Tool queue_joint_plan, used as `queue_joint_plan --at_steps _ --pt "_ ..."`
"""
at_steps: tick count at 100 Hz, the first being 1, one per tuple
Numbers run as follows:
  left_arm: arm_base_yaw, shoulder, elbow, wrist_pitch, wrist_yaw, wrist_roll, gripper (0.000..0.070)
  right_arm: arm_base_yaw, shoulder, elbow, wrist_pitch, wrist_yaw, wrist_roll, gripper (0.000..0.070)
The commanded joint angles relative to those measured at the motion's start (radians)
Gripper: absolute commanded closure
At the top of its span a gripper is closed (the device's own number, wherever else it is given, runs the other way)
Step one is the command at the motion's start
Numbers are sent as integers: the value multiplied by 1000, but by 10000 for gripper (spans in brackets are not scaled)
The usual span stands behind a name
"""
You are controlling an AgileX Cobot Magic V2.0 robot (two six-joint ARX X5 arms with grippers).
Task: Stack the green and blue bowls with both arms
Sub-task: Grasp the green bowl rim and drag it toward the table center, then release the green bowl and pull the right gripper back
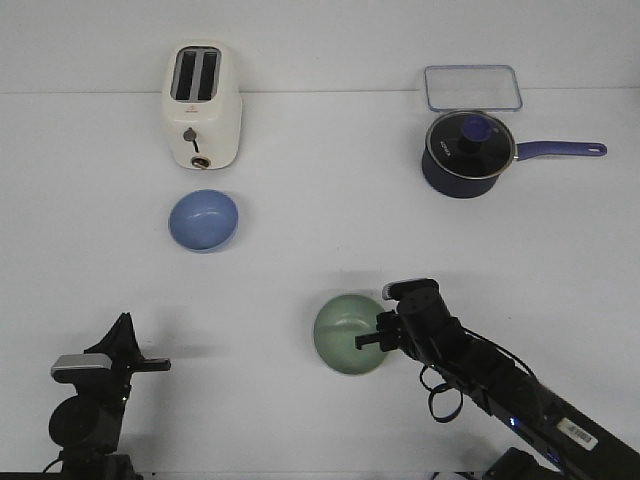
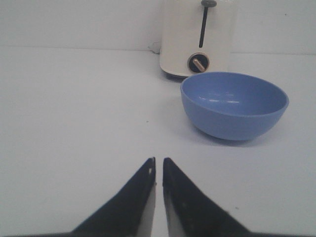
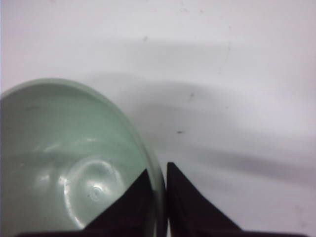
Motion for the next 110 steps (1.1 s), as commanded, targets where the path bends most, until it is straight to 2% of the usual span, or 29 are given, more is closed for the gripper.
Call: queue_joint_plan --at_steps 1,17,21,25,33,37,57,71,83,98,110 --pt "-1 -2 -20 10 0 8 685 17 37 6 16 3 20 700" --pt "-1 -2 -20 10 0 8 685 21 83 6 23 2 20 699" --pt "-1 -2 -20 10 0 8 685 21 84 6 21 2 20 671" --pt "-1 -2 -20 10 0 8 685 21 83 6 22 2 20 584" --pt "-1 -2 -20 10 0 8 685 21 82 6 22 -1 20 343" --pt "-1 -2 -20 10 0 8 685 21 82 6 23 -1 20 288" --pt "-1 -2 -20 10 0 8 685 21 8 6 24 2 -16 285" --pt "-1 -2 -20 10 0 8 685 21 -156 6 21 25 -87 285" --pt "-1 -2 -20 10 -1 9 685 24 -336 6 -39 34 -143 288" --pt "-1 -2 -20 11 -2 -9 685 52 -549 6 -162 170 -192 289" --pt "-1 -2 -20 9 -2 -161 685 70 -687 6 -208 261 -195 291"
